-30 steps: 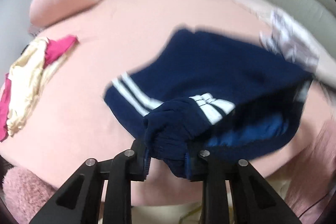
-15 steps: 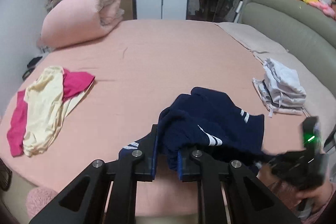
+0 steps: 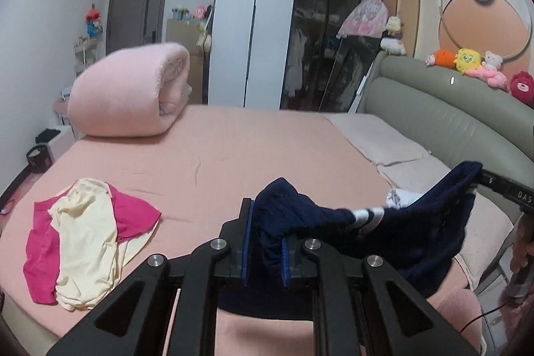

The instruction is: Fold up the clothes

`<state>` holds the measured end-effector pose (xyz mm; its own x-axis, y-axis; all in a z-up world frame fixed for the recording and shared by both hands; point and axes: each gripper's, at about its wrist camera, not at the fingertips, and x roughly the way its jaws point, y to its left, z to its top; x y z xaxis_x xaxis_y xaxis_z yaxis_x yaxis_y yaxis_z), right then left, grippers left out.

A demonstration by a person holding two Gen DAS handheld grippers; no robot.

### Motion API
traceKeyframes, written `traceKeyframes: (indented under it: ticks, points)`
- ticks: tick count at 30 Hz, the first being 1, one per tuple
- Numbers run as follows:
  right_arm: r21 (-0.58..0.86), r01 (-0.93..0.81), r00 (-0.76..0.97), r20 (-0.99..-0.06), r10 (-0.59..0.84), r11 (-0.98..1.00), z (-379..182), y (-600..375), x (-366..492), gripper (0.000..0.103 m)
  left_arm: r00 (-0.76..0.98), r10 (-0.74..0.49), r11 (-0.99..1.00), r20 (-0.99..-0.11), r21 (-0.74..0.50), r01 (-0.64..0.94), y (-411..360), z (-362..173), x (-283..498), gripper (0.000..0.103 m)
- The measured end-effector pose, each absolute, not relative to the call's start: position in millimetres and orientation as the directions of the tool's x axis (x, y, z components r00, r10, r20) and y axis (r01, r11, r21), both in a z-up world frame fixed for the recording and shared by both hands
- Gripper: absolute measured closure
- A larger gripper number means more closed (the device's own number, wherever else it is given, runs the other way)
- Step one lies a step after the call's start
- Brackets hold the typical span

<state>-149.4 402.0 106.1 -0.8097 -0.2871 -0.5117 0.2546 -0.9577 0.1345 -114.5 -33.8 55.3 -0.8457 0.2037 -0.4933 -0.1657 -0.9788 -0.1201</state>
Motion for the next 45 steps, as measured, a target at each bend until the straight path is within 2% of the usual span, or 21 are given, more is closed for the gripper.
traceKeyframes:
  ticks: [5, 8, 11, 14, 18, 21, 24, 27, 28, 29, 31, 35, 41, 45]
  points:
    - [0.132, 0.255, -0.795, -0.535, -0.285, -0.958, 114.6, 396.0, -190.3, 0.098, -0.801, 0.154, -0.988, -0.579, -0.091, -0.124, -32.5, 29.3, -176.7, 0.092]
    - [0.13, 0.255, -0.804, -0.521, -0.285, -0.958, 129.3, 392.2, -216.6, 0.098, -0.824, 0.158, -0.987, -0.545, -0.089, -0.131, -25.5, 46.1, -178.5, 0.092]
    - [0.102, 0.276, -0.852, -0.434, -0.293, -0.956, 152.7, 379.6, -209.2, 0.098, -0.852, 0.18, -0.984, -0.491, -0.081, -0.161, -25.2, 70.8, -168.3, 0.091]
    - [0.054, 0.267, -0.883, -0.387, -0.266, -0.962, 163.1, 371.7, -189.1, 0.097, -0.819, 0.209, -0.977, -0.535, -0.09, -0.191, -25.2, 59.3, -155.6, 0.09]
    - [0.023, 0.275, -0.793, -0.561, -0.24, -0.961, 66.1, 362.8, -182.1, 0.097, -0.674, 0.222, -0.969, -0.705, -0.085, -0.231, -24.1, -18.3, -151.8, 0.089]
    - [0.002, 0.285, -0.699, -0.684, -0.209, -0.959, -10.7, 356.2, -177.6, 0.097, -0.435, 0.22, -0.965, -0.873, -0.13, -0.227, -27.3, -111.9, -160.3, 0.089]
    - [0.041, 0.269, -0.514, -0.839, -0.179, -0.962, -107.1, 354.7, -180.9, 0.097, -0.205, 0.154, -0.978, -0.967, -0.119, -0.172, -29.0, -188.9, -159.4, 0.089]
    - [0.089, 0.231, -0.424, -0.887, -0.182, -0.969, -146.1, 361.0, -170.0, 0.097, -0.242, 0.109, -0.969, -0.964, -0.049, -0.243, -14.8, -193.9, -135.3, 0.086]
    - [0.104, 0.217, -0.397, -0.899, -0.185, -0.971, -157.5, 363.2, -166.0, 0.097, -0.276, 0.089, -0.964, -0.957, -0.013, -0.266, -10.5, -190.2, -128.5, 0.079]
    - [0.105, 0.215, -0.407, -0.894, -0.187, -0.971, -156.3, 365.8, -161.9, 0.097, -0.31, 0.061, -0.959, -0.949, 0.029, -0.28, -6.8, -186.6, -124.0, 0.066]
    - [0.126, 0.203, -0.428, -0.88, -0.204, -0.971, -147.2, 372.1, -164.4, 0.097, -0.384, 0.061, -0.949, -0.921, 0.065, -0.307, -0.4, -176.1, -117.8, 0.056]
    - [0.173, 0.185, -0.46, -0.855, -0.241, -0.967, -127.7, 376.0, -173.5, 0.097, -0.449, 0.147, -0.916, -0.881, 0.05, -0.398, 18.3, -152.0, -115.8, 0.055]
    - [0.176, 0.218, -0.476, -0.84, -0.262, -0.96, -101.4, 356.7, -177.2, 0.097, -0.454, 0.182, -0.847, -0.872, 0.094, -0.522, 28.2, -143.0, -109.3, 0.055]
    - [0.211, 0.232, -0.468, -0.832, -0.299, -0.95, -97.8, 346.2, -183.8, 0.096, -0.449, 0.198, -0.8, -0.871, 0.121, -0.588, 55.2, -166.4, -117.6, 0.055]
